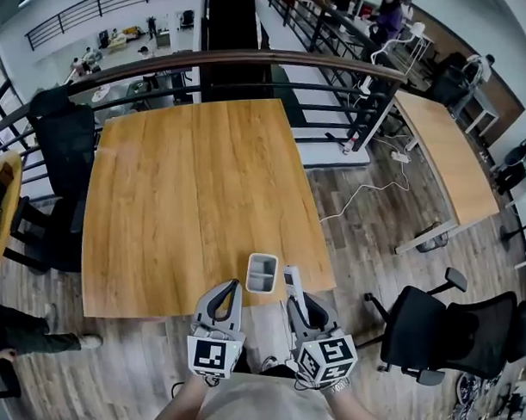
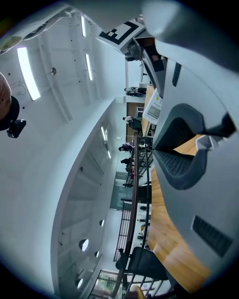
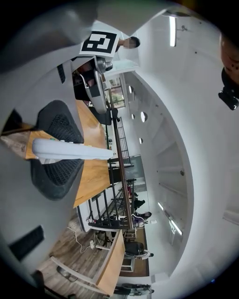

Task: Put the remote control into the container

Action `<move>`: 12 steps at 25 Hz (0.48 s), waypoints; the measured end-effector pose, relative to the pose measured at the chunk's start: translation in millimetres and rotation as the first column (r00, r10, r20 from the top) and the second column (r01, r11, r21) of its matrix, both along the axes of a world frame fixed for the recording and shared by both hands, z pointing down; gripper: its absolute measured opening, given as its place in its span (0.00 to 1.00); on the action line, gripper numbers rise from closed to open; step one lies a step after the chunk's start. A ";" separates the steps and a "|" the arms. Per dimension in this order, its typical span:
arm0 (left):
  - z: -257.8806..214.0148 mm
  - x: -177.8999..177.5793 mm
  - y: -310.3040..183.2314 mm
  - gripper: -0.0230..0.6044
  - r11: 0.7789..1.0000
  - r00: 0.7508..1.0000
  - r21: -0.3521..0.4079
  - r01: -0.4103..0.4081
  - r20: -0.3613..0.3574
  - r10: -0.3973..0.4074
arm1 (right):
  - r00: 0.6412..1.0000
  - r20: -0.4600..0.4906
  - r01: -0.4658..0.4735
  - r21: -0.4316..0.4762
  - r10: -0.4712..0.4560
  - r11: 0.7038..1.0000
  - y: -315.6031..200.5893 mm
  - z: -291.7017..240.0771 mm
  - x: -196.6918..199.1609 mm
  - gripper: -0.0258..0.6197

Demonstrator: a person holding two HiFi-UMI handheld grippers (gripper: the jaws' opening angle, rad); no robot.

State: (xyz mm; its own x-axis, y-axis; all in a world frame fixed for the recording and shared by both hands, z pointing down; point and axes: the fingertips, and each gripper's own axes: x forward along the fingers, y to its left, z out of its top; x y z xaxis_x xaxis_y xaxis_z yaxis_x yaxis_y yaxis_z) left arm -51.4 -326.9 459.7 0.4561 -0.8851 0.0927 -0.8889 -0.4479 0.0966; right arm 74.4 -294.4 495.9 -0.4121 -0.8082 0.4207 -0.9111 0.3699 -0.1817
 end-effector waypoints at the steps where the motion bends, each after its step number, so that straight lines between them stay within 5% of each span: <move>1: 3.1 -2.9 -9.2 0.04 1.000 1.000 -0.015 -0.014 0.014 0.014 | 1.000 -0.011 -0.007 -0.017 0.007 1.000 -9.6 4.6 -4.2 0.22; 7: 1.3 -5.8 -55.0 0.04 0.997 0.997 0.007 -0.078 0.025 0.077 | 0.992 -0.128 -0.025 -0.136 0.008 0.990 -54.1 49.5 -15.2 0.22; 12: -6.8 -9.3 -77.8 0.04 0.998 0.998 0.046 -0.053 -0.012 0.054 | 0.981 -0.172 0.045 -0.275 -0.095 0.960 -72.3 89.0 -24.0 0.22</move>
